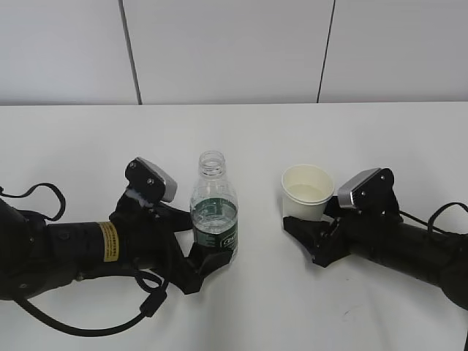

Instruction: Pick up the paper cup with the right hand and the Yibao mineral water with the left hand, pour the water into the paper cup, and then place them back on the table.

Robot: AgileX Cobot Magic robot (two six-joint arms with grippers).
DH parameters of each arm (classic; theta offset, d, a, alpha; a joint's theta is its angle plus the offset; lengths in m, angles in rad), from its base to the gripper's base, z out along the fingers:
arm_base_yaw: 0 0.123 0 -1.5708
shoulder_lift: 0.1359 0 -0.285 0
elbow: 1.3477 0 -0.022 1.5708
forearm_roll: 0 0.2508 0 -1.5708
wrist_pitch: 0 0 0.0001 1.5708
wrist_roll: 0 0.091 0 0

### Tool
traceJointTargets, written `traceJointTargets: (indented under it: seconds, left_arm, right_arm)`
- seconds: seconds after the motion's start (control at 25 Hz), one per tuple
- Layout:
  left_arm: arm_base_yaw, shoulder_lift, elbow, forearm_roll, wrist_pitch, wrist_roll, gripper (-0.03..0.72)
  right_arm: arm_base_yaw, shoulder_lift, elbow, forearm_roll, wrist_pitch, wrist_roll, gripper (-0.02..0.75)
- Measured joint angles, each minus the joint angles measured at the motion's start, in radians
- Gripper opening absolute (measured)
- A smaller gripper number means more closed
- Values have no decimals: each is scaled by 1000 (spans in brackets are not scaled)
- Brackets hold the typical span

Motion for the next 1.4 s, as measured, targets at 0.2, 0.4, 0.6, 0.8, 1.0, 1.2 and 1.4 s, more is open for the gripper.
traceJointTargets:
  seconds: [0.2,0.4,0.6,0.8,1.0,1.2,1.4]
  left_arm:
    - [0,-35,0,6,95,-23,589]
    - [-1,-86,0,15,167,-66,589]
    - [-1,-102,0,54,216,-110,589]
    - [-1,-103,0,94,263,-143,589]
    - [-1,-115,0,95,355,-147,589]
    - [-1,-118,0,96,392,-147,589]
    - [-2,-139,-4,96,472,-145,589]
  right_arm:
    - [0,0,20,18,0,1,605]
    - [0,0,31,37,0,1,605]
    - [0,0,60,53,-2,1,605]
    - [0,-4,89,77,-15,1,605]
    - [0,-8,112,96,-30,1,605]
    - [0,-10,145,132,-45,-17,606]
    - [0,-14,173,184,-58,-51,606]
